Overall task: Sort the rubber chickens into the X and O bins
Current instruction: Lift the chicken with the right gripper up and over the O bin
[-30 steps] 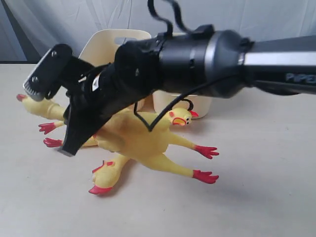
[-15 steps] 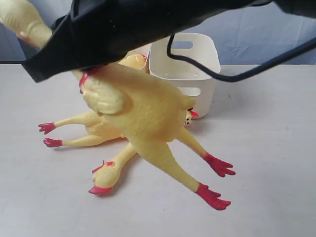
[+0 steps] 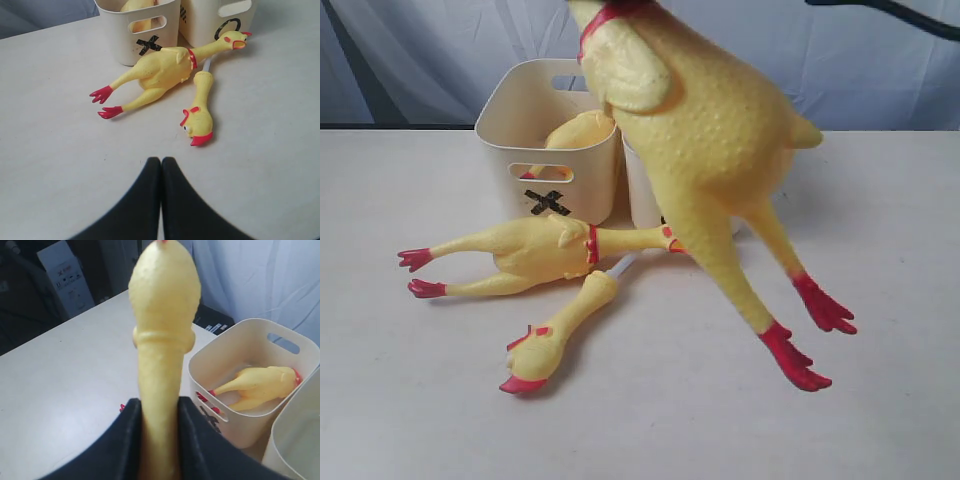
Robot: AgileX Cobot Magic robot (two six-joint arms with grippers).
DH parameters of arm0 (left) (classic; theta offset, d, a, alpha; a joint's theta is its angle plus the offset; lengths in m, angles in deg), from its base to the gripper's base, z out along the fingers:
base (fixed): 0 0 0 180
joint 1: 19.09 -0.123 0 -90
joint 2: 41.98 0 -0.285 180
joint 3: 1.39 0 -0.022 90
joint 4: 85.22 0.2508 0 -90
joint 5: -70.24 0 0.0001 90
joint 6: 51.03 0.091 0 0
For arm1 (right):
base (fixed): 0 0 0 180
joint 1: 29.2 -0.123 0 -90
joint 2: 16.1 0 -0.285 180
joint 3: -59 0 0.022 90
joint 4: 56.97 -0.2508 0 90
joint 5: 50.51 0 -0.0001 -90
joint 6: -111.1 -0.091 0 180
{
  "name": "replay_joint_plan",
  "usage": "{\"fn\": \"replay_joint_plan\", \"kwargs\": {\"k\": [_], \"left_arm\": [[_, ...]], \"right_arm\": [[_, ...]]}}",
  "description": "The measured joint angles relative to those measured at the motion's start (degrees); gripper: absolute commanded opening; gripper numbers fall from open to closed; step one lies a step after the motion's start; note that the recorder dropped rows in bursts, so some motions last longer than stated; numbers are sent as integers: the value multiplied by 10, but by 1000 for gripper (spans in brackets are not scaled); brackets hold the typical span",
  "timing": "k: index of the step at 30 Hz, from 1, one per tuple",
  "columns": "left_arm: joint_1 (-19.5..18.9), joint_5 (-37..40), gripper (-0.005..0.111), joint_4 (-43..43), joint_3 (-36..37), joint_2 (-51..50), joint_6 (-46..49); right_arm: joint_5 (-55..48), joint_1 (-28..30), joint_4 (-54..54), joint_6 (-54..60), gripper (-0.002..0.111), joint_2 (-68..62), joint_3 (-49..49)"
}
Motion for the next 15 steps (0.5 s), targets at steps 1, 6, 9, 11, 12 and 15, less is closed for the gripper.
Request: {"fn": "replay_joint_plan", "kwargs": {"k": [1,6,9,11,12,15], "left_arm": [[0,0,0,0,0,0,0],[0,0,0,0,0,0,0],[0,-5,0,0,0,0,0],[0,-18,0,0,0,0,1],[0,-23,0,0,0,0,1],[0,-44,0,-1,0,0,2]], "right_arm": [[0,6,0,-3,-1,2,0],[5,25,0,-3,-1,2,0],[14,35,0,-3,-1,2,0],[19,40,-1,-3,-1,2,0],[18,41,-1,-3,-1,2,0],[20,42,-5,-3,-1,2,0]]}}
